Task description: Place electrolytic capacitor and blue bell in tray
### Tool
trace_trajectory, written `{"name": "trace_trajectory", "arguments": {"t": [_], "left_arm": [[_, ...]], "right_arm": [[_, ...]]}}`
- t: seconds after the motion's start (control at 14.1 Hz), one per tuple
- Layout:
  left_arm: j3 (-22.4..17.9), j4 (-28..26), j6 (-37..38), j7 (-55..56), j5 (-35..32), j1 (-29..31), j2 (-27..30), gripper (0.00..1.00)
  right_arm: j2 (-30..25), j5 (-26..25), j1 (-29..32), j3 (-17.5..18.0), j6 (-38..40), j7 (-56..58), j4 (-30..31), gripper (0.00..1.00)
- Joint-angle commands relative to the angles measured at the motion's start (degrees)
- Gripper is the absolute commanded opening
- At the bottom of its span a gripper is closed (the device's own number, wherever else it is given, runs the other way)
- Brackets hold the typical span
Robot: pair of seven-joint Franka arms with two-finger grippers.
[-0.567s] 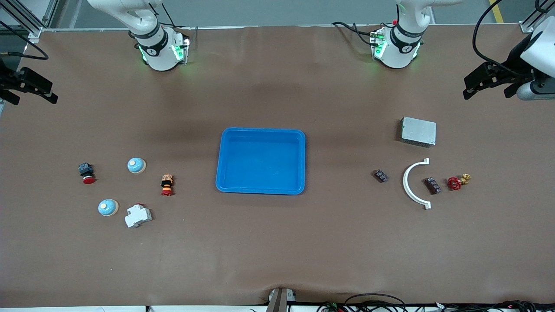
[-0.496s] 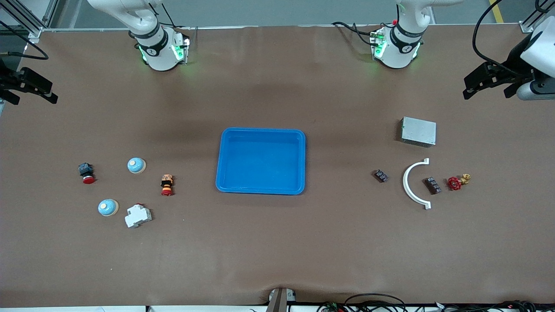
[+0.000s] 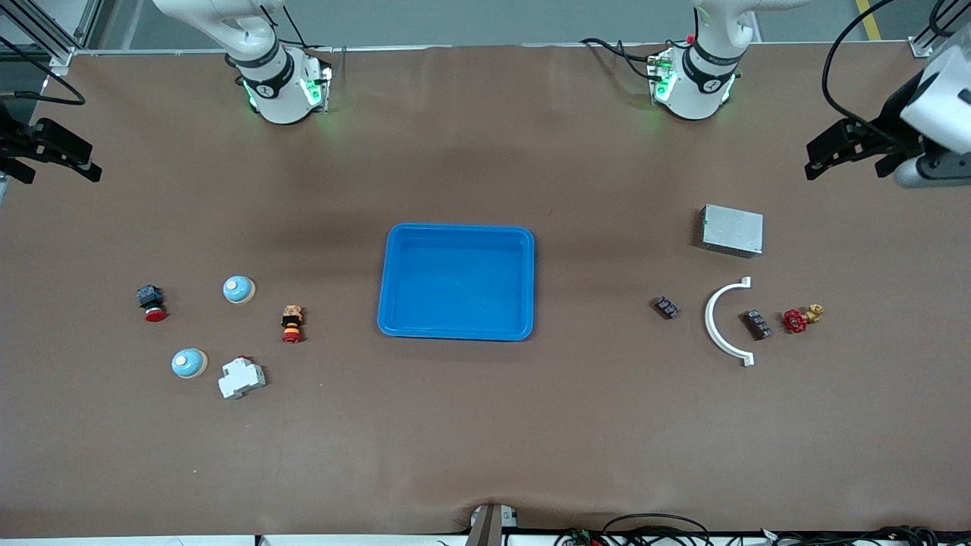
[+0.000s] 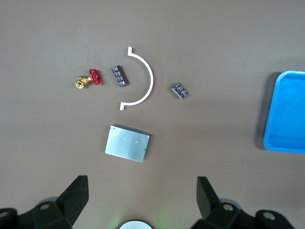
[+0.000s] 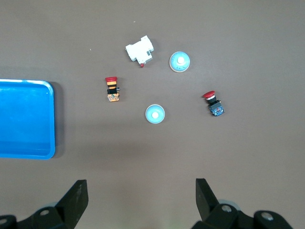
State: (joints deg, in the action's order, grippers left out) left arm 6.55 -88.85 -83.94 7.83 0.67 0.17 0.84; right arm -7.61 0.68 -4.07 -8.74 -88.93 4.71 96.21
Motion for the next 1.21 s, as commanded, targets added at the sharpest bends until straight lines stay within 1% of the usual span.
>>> {"name": "trace_trajectory", "arguments": {"t": [0.0, 0.14, 0.43, 0.57, 0.71, 0.78, 0.85, 0.92, 0.99, 1.13], "left_arm": [[0.21, -0.17, 0.27, 0.16, -1.11, 0.00, -4.17, 1.00], [0.39, -3.33, -2.88, 0.78, -1.02, 0.00, -4.53, 1.00], [1.26, -13.78, -13.60, 5.78, -0.93, -0.35, -3.21, 1.00], [2.67, -18.18, -19.21, 11.04, -0.59, -0.35, -2.86, 1.00], [5.30, -21.18, -23.71, 16.75, -0.58, -0.35, -3.03, 1.00], [5.92, -22.76, -25.99, 19.65, -0.50, -0.35, -3.21, 1.00], [6.88, -25.38, -29.23, 22.38, -0.67, -0.35, -3.21, 1.00], [7.94, -27.76, -32.05, 24.06, -0.93, -0.35, -3.12, 0.96], [8.56, -29.96, -34.25, 25.47, -1.02, -0.35, -3.04, 0.97], [9.18, -32.95, -36.99, 29.15, -1.11, -0.35, -3.12, 0.97]], "right_arm": [[0.22, -0.95, -0.06, 0.21, 0.25, -1.10, -0.94, 1.00], [0.14, -0.95, 0.21, 0.12, 0.69, -1.10, -1.11, 1.00], [0.14, -0.95, 0.21, 0.12, 1.39, -1.10, -1.11, 1.00], [0.22, -0.86, -0.06, 0.12, 1.48, -1.10, -0.94, 1.00], [0.31, -0.86, -0.23, 0.21, 1.48, -1.10, -0.94, 1.00], [0.31, -0.77, -0.58, 0.21, 1.48, -1.10, -0.94, 1.00], [0.40, -0.77, -1.46, 0.21, 1.39, -1.10, -0.94, 1.00], [0.66, -0.94, -1.99, 0.21, 1.31, -1.10, -1.11, 1.00], [0.75, -0.86, -2.08, 0.21, 0.96, -0.67, -1.11, 1.00], [0.84, -0.86, -1.47, 0.12, 1.31, -0.22, -1.11, 1.00]]}}
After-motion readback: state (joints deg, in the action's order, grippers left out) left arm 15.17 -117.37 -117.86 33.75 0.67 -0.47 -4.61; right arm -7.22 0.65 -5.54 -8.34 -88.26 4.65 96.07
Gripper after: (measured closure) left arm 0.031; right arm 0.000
